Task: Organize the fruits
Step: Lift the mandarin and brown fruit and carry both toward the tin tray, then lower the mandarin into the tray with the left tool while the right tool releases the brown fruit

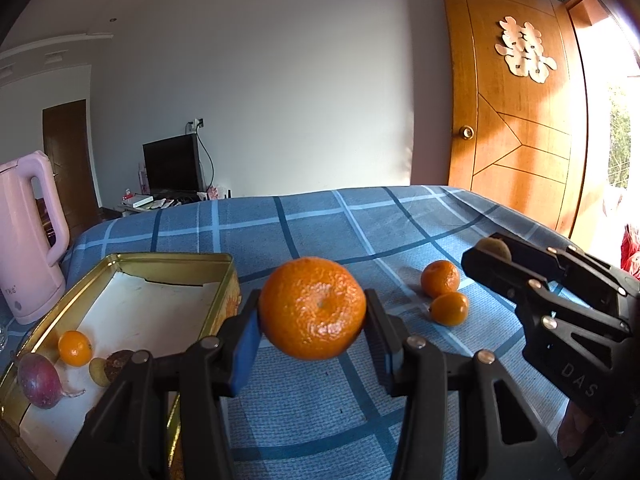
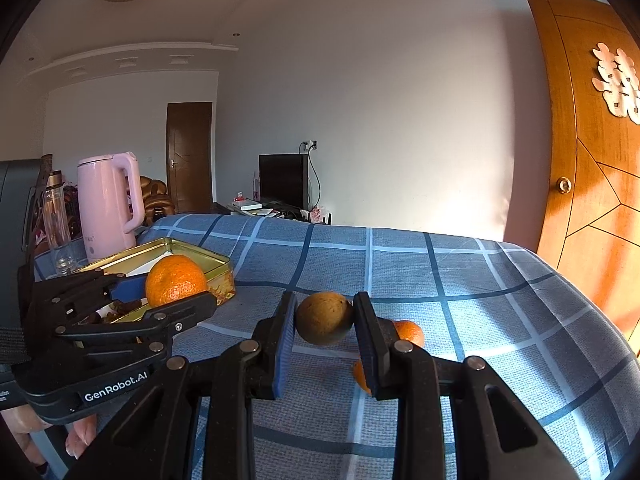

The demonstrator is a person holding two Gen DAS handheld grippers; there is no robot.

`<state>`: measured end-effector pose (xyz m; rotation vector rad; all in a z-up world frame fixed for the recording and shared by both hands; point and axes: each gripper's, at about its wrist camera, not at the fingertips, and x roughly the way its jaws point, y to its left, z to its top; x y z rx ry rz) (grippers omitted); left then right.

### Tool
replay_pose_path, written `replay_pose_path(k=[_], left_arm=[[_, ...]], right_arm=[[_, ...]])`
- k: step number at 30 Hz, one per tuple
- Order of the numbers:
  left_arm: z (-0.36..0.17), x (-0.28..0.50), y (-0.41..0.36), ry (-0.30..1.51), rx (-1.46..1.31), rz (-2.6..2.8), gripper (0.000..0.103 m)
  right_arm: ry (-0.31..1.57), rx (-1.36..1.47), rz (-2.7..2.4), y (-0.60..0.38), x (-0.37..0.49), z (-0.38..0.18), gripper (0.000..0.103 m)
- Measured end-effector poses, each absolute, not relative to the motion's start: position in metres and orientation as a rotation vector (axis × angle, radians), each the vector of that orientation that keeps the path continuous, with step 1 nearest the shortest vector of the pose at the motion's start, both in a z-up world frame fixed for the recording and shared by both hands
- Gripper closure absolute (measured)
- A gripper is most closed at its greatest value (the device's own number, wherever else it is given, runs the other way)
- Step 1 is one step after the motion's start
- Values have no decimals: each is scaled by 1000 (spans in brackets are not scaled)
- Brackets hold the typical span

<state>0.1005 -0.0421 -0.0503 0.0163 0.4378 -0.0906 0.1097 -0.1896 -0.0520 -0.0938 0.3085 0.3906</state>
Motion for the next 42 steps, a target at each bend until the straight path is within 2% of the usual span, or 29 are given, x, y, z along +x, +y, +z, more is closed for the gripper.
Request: replay_pose_path(k=[42], left_arm=[[-39, 47, 75, 438, -63, 56, 53]], right_arm=[[329, -166, 620, -81, 88, -49, 72]])
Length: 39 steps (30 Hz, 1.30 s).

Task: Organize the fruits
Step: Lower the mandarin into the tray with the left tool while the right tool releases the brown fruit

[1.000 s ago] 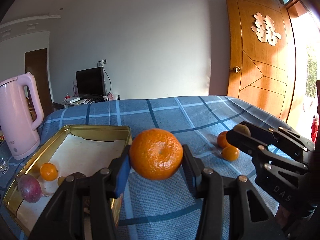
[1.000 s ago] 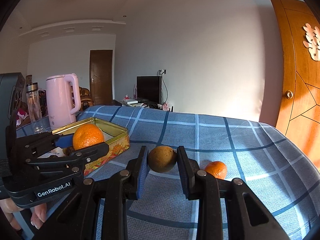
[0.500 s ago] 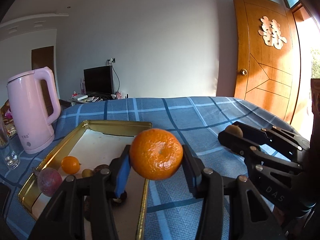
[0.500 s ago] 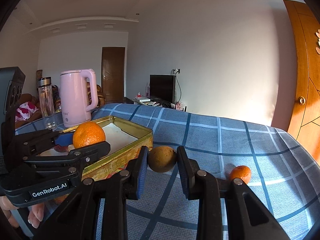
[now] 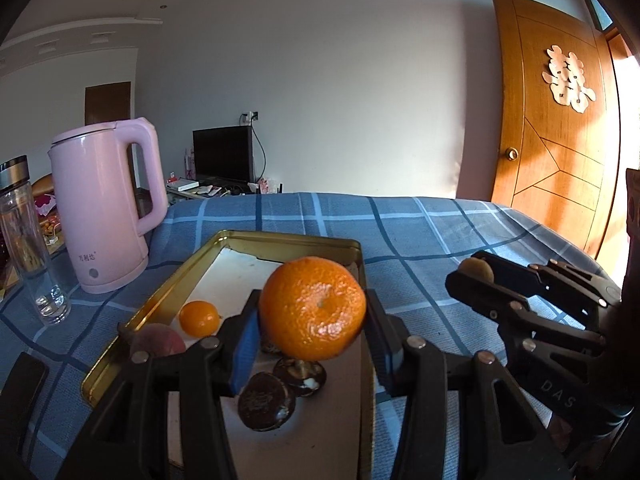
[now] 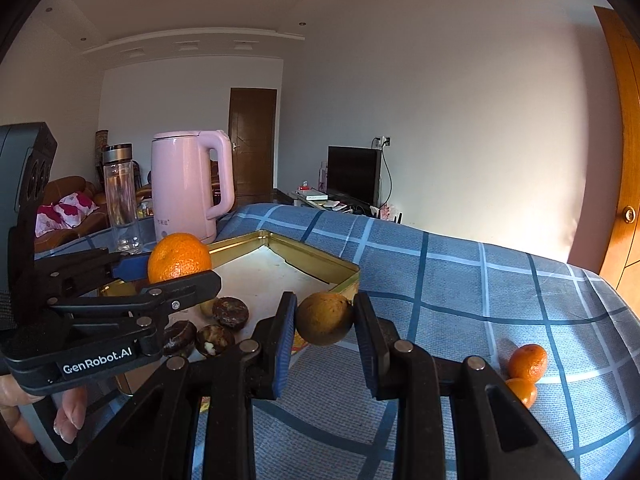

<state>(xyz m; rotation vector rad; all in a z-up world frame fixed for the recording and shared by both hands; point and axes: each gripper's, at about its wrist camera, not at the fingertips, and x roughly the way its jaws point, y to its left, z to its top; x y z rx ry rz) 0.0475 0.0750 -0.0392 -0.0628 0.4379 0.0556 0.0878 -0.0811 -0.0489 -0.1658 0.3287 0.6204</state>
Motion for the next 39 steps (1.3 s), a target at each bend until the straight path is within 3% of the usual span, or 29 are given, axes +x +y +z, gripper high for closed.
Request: replay_pose_path(k=[39], left_arm=[[-59, 31, 150, 526, -80, 197, 53]], right_arm=[[365, -294, 804, 24, 71, -62, 72]])
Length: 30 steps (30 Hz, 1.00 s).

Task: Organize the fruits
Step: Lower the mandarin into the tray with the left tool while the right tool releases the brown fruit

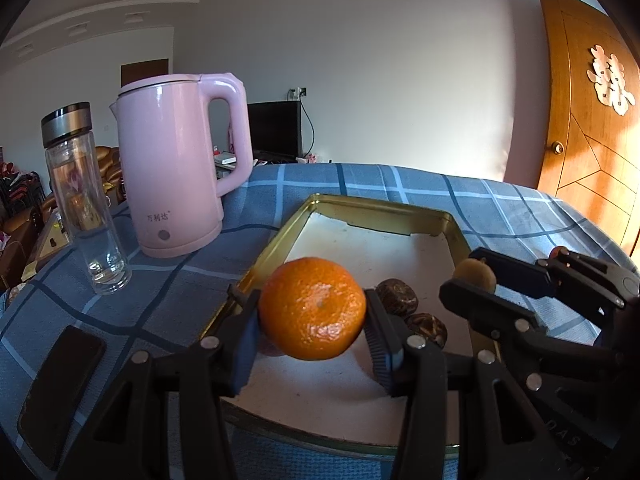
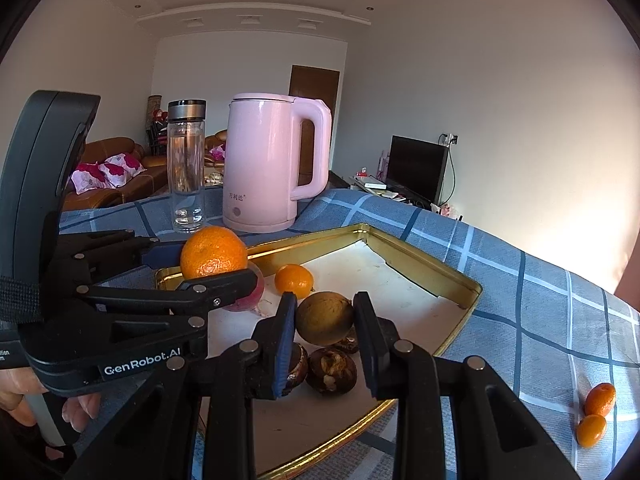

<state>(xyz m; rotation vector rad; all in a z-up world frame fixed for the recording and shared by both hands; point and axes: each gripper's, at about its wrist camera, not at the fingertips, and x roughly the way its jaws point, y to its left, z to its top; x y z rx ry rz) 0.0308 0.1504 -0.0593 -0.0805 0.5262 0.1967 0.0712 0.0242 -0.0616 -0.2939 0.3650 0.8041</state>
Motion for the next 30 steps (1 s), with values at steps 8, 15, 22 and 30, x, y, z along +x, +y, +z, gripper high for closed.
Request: replay_pose_path(k=[8, 15, 22, 30], left_arm=[[-63, 31, 156, 545, -80, 197, 53], [-66, 33, 157, 576, -72, 187, 53], [-69, 36, 155, 614, -59, 177, 53], [-70, 34, 154, 619, -42, 201, 47]], right_arm=[[386, -304, 820, 28, 71, -65, 72], [410, -320, 840, 32, 72, -67, 72], [446, -343, 861, 37, 71, -71, 72], [474, -361, 879, 41, 70, -74, 61]])
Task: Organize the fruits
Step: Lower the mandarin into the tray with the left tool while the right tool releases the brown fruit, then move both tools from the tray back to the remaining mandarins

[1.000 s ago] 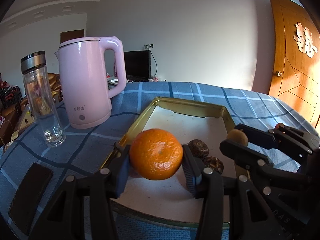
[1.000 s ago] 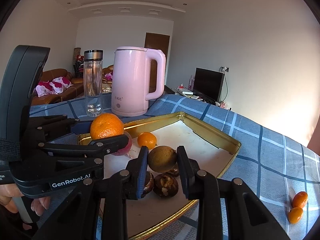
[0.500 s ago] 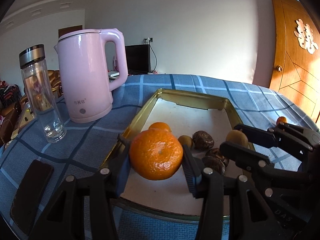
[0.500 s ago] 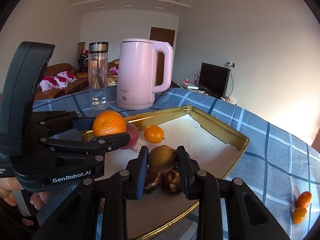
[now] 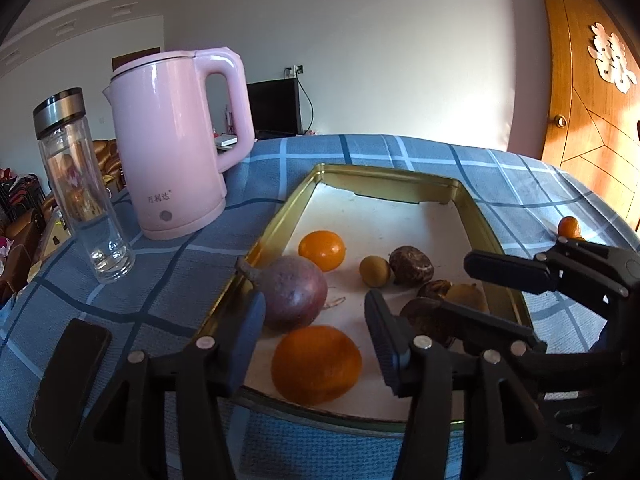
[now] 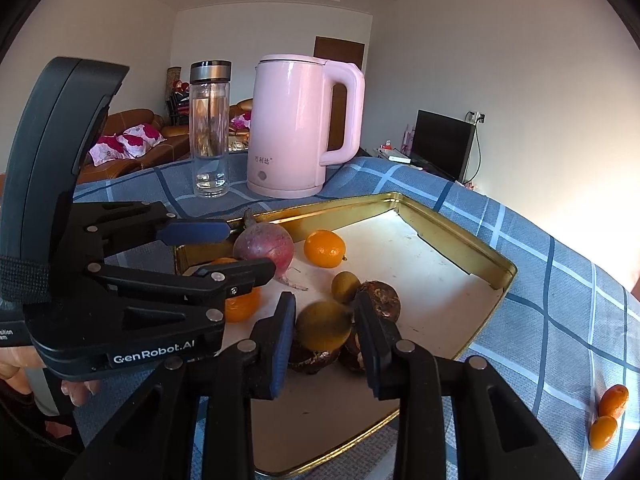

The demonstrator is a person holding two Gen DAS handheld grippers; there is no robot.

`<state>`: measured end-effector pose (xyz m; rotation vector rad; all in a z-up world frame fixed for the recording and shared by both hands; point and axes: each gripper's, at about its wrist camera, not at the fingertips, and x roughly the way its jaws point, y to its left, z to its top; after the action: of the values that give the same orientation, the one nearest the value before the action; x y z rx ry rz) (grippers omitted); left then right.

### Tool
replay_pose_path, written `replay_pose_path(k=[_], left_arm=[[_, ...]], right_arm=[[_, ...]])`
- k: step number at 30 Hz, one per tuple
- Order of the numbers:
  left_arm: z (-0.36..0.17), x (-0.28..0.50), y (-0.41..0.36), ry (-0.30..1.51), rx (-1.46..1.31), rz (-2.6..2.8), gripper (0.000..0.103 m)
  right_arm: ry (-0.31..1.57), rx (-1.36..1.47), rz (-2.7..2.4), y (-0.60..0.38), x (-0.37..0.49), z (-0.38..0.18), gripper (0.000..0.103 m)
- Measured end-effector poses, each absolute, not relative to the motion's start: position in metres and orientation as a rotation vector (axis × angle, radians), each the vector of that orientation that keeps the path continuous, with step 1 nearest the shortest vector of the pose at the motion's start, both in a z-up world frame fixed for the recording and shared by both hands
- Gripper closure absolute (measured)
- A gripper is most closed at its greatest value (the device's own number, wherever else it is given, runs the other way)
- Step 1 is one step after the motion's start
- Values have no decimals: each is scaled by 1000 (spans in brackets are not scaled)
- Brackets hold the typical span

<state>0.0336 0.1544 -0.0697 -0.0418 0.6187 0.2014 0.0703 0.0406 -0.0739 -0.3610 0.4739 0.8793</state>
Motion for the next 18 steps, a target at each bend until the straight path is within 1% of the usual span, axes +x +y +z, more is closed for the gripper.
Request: replay_pose_path(k=[3, 4, 7, 9, 13, 14, 18], left_arm=[[-69, 32, 158, 614, -54, 214, 31], [-68, 31, 158, 610, -58, 216, 30], [-61, 29, 155, 598, -68, 206, 27], [-56, 27, 152, 584, -78, 200, 18], [-40, 27, 140, 556, -82, 173, 13], [-36, 27, 136, 547, -85, 167, 10], [-21, 34, 115, 525, -85, 120, 4]], right_arm=[[480, -349, 877, 38, 72, -74, 54], [477, -346, 874, 36, 71, -73, 52], [463, -360, 851, 30, 70, -73, 52], [453, -366, 827, 23, 71, -70, 52], [439, -354, 749, -3, 79, -59, 50], [437, -348, 718, -13, 82, -56, 49], [463, -267, 563, -63, 106, -44, 46]])
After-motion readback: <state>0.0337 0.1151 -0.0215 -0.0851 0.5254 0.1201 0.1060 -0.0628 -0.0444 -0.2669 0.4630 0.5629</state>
